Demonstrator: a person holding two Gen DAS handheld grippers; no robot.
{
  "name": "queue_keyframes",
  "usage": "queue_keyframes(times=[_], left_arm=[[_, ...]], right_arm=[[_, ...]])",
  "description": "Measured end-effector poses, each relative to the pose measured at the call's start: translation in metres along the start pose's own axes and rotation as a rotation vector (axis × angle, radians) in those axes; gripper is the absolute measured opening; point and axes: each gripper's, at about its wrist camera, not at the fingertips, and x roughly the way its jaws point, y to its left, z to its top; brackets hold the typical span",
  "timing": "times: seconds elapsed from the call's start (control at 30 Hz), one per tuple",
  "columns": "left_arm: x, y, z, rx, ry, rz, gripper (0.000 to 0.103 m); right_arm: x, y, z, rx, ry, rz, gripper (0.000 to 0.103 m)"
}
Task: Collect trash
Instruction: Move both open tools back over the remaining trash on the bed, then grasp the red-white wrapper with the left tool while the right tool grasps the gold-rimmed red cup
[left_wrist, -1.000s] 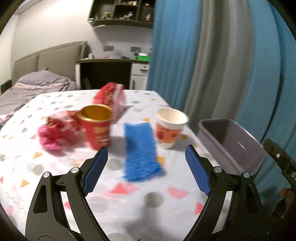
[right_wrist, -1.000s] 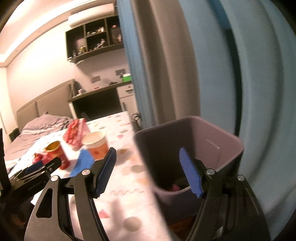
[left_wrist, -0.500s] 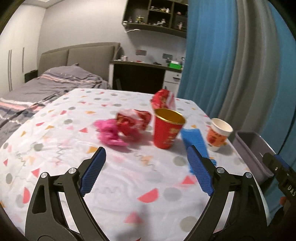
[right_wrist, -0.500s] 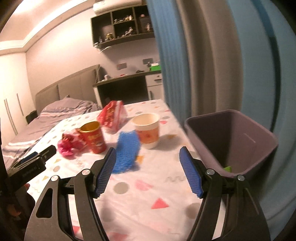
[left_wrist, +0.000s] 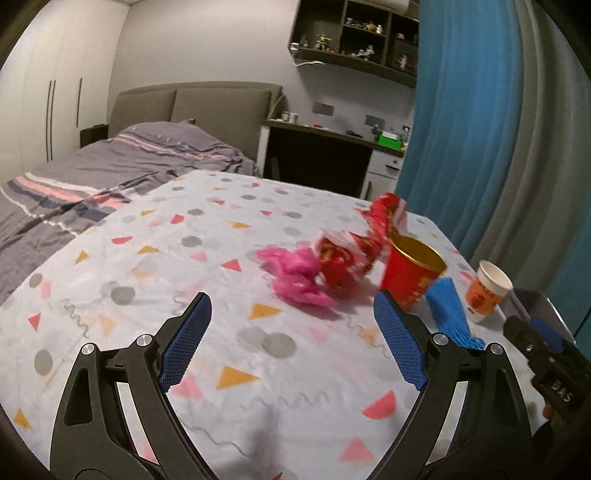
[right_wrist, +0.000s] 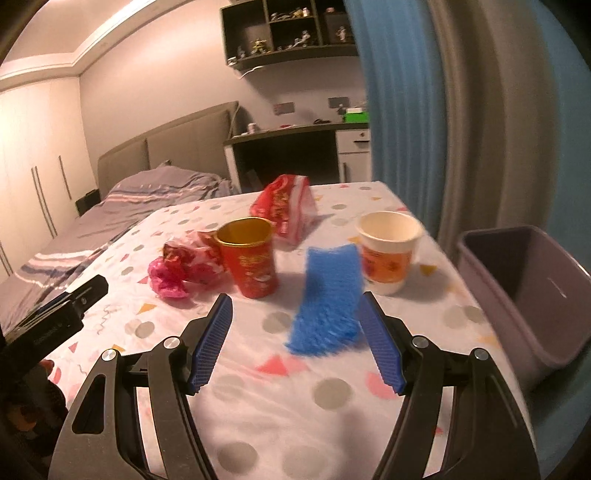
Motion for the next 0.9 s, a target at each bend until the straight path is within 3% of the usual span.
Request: queue_keyframes(times=[0.4,0.67,0.9], left_arm=[[0.031,0.022,0.023,0.023,0.012,0.006,0.088],[0.061,0.016,0.034,0.029,0.054,-0.065,0.088],[0.083,-0.001,0.040,0.087,0.063,-0.141,0.088]], right_arm=[[0.090,0.029,0.023,-0.024,0.068,0.012,0.069],[0.121,0.038,0.032,-0.045,0.086,0.014,0.069],[0.129,0.034,0.035,-0.030,0.087,0.029,0.059]])
